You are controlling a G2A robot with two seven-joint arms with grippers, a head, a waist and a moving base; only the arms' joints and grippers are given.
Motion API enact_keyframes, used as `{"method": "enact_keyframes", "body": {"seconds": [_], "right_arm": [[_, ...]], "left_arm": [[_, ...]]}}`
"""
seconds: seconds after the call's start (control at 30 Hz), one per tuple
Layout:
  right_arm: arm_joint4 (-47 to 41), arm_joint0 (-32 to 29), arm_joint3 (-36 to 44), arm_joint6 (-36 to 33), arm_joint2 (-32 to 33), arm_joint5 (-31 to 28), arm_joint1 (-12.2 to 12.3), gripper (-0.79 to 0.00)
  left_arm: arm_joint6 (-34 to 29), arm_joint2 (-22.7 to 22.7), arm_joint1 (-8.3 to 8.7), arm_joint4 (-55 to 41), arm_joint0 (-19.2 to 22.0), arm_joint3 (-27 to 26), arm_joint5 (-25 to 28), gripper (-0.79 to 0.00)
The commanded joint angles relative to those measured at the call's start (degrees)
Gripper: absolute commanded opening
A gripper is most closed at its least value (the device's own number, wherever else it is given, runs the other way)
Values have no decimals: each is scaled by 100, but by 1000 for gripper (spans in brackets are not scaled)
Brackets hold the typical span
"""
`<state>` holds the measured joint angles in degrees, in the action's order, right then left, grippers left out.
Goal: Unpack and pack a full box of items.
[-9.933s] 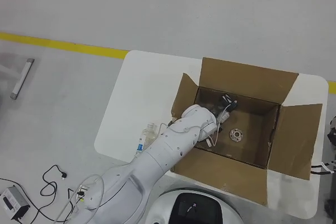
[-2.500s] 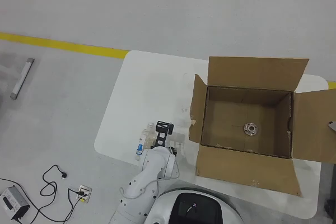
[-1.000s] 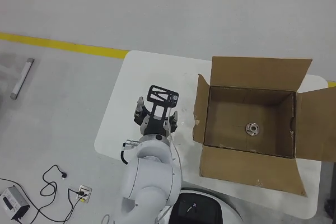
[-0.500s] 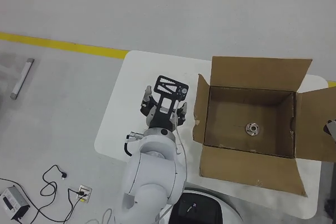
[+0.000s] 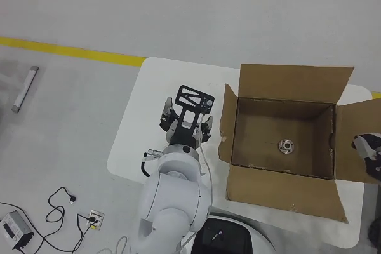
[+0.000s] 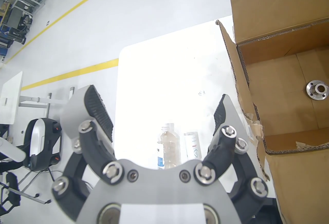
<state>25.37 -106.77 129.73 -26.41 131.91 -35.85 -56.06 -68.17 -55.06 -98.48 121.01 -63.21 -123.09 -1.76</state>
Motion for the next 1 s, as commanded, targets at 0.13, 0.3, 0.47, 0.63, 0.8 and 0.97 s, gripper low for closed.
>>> {"method": "enact_keyframes", "body": {"seconds": [0.13,0.3,0.47,0.63,0.8,0.97], "right_arm": [[1540,251,303,-272,-787,569,39,-785],[2180,590,94,-568,-1612,1114,69,-785],[2132,910,-198,-835,-2065,1547,75,-785],[2094,920,-211,-856,-2075,1558,75,-785],[2094,920,-211,-856,-2075,1558,75,-785],[2120,915,-211,-792,-2110,1564,71,-785]], "left_arm": [[0,0,0,0,0,0,0,0],[0,0,0,0,0,0,0,0],[0,0,0,0,0,0,0,0],[0,0,0,0,0,0,0,0],[470,-61,3,-268,-194,-103,-42,0],[806,-201,-13,-839,-290,-300,43,0]]}}
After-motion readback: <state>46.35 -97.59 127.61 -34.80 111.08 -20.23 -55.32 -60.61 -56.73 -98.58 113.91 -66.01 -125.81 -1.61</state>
